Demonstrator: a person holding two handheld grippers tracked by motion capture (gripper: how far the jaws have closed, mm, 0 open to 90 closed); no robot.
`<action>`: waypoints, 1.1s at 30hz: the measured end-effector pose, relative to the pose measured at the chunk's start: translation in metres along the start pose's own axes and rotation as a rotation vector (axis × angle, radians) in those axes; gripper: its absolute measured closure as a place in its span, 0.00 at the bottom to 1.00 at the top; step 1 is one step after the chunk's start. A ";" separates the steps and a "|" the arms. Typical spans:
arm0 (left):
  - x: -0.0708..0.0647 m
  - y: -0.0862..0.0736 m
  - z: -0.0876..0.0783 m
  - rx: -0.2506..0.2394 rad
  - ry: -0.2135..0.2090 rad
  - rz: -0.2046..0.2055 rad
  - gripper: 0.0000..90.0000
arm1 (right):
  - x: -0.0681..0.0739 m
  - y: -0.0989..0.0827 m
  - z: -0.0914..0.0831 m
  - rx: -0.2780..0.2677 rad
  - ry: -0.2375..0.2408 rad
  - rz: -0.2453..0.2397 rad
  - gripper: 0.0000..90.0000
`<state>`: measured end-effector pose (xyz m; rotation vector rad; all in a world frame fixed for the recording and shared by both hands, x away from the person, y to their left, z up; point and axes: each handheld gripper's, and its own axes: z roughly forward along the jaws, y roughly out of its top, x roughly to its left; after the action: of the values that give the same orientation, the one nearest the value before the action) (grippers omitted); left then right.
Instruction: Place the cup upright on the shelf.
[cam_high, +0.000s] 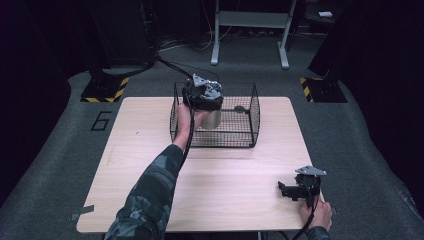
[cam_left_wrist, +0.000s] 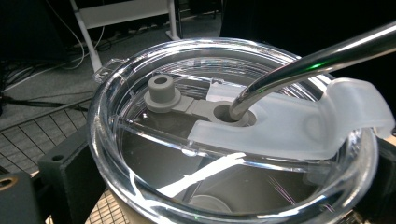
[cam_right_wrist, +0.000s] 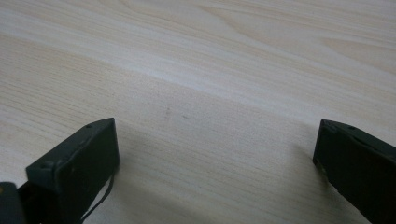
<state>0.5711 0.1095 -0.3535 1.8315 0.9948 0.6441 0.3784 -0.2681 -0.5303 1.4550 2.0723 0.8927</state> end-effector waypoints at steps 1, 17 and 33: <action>0.000 -0.001 0.002 0.003 0.003 -0.004 0.04 | 0.000 0.000 0.000 -0.002 0.002 0.007 0.00; -0.005 -0.019 0.030 0.040 0.037 -0.053 0.04 | 0.001 0.000 -0.001 0.004 0.005 0.008 0.00; -0.007 -0.036 0.050 0.076 0.087 -0.085 0.04 | 0.000 0.000 0.000 0.003 -0.002 -0.007 0.00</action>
<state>0.5921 0.0888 -0.4078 1.8296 1.1626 0.6466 0.3782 -0.2683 -0.5305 1.4488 2.0773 0.8851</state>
